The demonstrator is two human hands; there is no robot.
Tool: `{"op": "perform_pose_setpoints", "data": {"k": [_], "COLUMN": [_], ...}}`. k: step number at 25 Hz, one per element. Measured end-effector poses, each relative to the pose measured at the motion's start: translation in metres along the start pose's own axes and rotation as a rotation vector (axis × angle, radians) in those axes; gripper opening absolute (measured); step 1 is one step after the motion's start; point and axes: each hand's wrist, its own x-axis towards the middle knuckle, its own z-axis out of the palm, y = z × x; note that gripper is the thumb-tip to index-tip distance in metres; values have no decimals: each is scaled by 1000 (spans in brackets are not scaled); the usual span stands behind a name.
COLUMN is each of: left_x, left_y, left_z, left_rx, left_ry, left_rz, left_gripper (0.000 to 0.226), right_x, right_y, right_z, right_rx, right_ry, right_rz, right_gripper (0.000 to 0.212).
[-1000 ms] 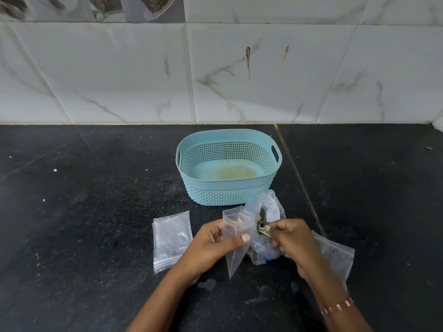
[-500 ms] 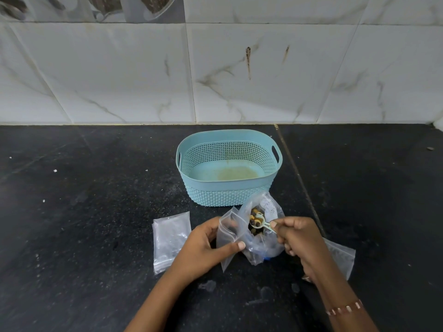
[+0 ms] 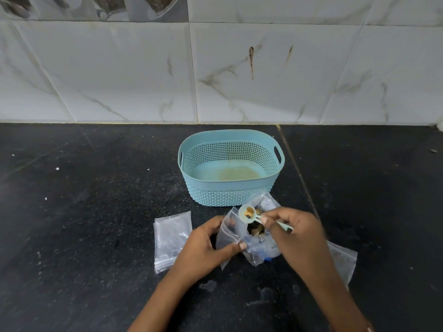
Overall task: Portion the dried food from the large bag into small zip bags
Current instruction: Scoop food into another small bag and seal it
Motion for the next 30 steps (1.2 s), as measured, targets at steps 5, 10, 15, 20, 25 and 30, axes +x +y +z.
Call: {"op": "perform_pose_setpoints", "data": {"k": [5,10,15,20,25,30], "left_x": [1,0,-1,-7,-11,-8], "left_y": [-1,-1,1,9,19,23], "left_z": [1,1,1,2,7,9], "left_rx": [7,-8,-84,-283,-341,-402], "left_ry": [15,19,6,-6,-65,-91], "left_rz": [13,13,-27,-123,-159,-182], "left_gripper": [42,39,31,36,23,27], "right_x": [-7,-7,-5,11,11,8], "right_y": [9,12,12,38,49,43], "right_z": [22,22,8,-2,11,17], "right_rx": [-438,-509,-244,-372,-697,-775], "right_ry": [79,98,234,230,53,-88], "right_rz": [-482,-605,-480,-252,-246,-168], "right_gripper": [24,28,21,11,8,17]}}
